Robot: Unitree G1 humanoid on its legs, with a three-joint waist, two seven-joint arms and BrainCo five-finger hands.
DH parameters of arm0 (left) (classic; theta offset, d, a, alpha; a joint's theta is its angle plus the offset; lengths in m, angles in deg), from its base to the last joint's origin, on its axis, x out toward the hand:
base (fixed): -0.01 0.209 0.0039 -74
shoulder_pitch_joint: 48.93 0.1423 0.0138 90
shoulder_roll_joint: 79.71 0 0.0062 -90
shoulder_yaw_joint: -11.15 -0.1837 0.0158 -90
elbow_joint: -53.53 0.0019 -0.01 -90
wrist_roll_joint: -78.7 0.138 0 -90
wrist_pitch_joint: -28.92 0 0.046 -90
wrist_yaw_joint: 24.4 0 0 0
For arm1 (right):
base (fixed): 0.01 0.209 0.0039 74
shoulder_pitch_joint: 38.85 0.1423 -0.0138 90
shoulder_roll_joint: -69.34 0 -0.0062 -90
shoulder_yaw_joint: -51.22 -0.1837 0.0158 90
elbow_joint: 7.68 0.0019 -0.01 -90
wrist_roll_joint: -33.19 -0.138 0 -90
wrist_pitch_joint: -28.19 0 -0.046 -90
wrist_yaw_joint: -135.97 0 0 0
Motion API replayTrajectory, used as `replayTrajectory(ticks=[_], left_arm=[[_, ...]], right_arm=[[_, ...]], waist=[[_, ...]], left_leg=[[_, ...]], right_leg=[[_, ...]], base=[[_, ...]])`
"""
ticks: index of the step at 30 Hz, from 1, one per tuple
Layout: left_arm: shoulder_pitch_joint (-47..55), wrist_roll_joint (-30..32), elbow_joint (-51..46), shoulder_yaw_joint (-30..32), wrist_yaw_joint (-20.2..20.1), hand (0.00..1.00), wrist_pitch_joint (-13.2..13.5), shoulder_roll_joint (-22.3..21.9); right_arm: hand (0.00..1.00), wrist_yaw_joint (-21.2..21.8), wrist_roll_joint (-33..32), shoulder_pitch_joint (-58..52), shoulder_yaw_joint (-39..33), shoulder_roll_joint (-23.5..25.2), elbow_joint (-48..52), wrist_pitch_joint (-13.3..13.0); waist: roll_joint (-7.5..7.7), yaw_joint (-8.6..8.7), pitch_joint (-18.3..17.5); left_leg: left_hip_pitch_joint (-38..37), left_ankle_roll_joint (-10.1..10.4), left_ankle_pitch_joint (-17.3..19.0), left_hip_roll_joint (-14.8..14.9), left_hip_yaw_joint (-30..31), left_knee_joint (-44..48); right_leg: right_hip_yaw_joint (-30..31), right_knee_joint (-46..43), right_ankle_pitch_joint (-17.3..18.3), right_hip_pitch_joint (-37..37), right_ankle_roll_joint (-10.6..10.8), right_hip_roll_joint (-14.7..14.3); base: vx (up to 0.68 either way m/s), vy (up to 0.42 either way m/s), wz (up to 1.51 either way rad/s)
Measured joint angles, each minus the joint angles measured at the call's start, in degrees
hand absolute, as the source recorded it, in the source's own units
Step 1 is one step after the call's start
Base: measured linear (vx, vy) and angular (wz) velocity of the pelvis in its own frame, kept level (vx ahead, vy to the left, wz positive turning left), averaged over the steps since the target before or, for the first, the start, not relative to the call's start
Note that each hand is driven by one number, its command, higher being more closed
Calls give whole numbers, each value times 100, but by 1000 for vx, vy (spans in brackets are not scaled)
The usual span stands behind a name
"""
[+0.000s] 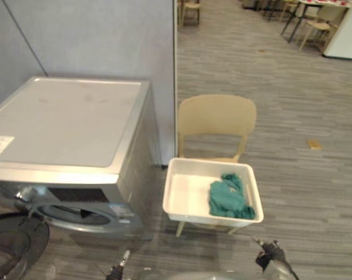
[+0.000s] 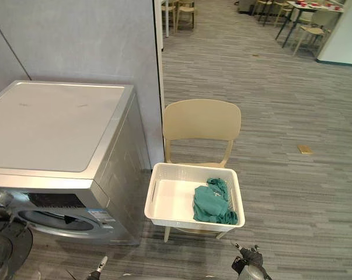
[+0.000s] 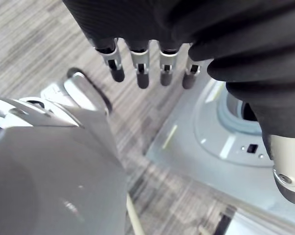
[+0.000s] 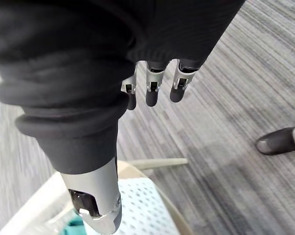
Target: Pick up the laundry basket with both hands and put the clothes into the washing machine.
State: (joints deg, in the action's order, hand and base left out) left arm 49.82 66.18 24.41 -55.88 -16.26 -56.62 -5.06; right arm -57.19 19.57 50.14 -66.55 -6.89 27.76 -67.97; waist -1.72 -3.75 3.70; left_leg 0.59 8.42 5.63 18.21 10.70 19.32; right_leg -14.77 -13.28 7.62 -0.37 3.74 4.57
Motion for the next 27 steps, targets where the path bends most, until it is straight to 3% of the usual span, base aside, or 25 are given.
replayTrajectory(ticks=[1,3,5,6,9,12,15,19,23,27], left_arm=[[16,-38,2,30,19,0,-1,-1],[51,-36,3,32,74,0,-8,-5],[136,-35,-5,24,74,0,-11,-7],[150,-28,-2,19,75,0,-15,-27],[146,83,-20,-36,65,0,-14,-27],[134,374,-158,-213,53,0,-9,103],[130,604,-315,-389,-2,0,50,208],[153,831,-313,-606,-130,0,50,336],[137,871,-314,-786,-262,0,65,394],[128,872,-317,-957,-360,0,94,422]], right_arm=[[0,-77,-16,-60,-88,29,213,-5],[0,-463,-12,-404,-382,86,1412,-47],[0,-772,163,-504,-561,75,2296,-59],[0,-900,416,-509,-743,47,2745,-60],[0,-1131,1079,-416,-1060,14,3242,-52],[0,-1186,1669,-217,-1096,-155,3359,36],[0,-1143,1968,120,-1105,-541,3244,220],[0,-721,2390,608,-876,-1759,2620,495],[0,-47,2860,1316,191,-2974,1896,545],[0,530,3030,1912,928,-3303,1653,523]], waist=[[15,7,4],[34,130,-48],[14,306,-73],[-59,299,-108],[32,275,-101],[173,268,-196],[160,225,-233],[74,124,-248],[-23,131,-236],[38,19,-113]], left_leg=[[35,-69,-66,75,-311,34],[274,-370,-18,320,-1917,117],[185,-421,11,253,-2945,-390],[-83,-83,-196,132,-2997,-1059],[-344,189,-365,-105,-2968,-1555],[-407,187,-366,-433,-2952,-1582],[-387,152,-390,-645,-2962,-1752],[-282,23,-597,-835,-2869,-2118],[22,-38,-920,-886,-2614,-2447],[194,-49,-983,-894,-2474,-2452]], right_leg=[[-66,89,-18,61,-27,-20],[-402,425,-59,112,-42,13],[-601,632,-185,130,15,64],[-623,739,-313,103,23,41],[-696,836,-456,224,106,164],[-730,1124,-628,437,288,435],[-727,1360,-804,443,370,576],[-818,1472,-923,280,418,672],[-1041,1460,-994,-9,411,667],[-1170,1447,-1018,-96,384,667]], base=[[67,-173,42],[27,-119,63],[40,3,62],[86,48,31],[34,110,16],[-14,142,15],[-78,118,5],[-95,40,11],[-58,-5,24],[-8,-11,21]])
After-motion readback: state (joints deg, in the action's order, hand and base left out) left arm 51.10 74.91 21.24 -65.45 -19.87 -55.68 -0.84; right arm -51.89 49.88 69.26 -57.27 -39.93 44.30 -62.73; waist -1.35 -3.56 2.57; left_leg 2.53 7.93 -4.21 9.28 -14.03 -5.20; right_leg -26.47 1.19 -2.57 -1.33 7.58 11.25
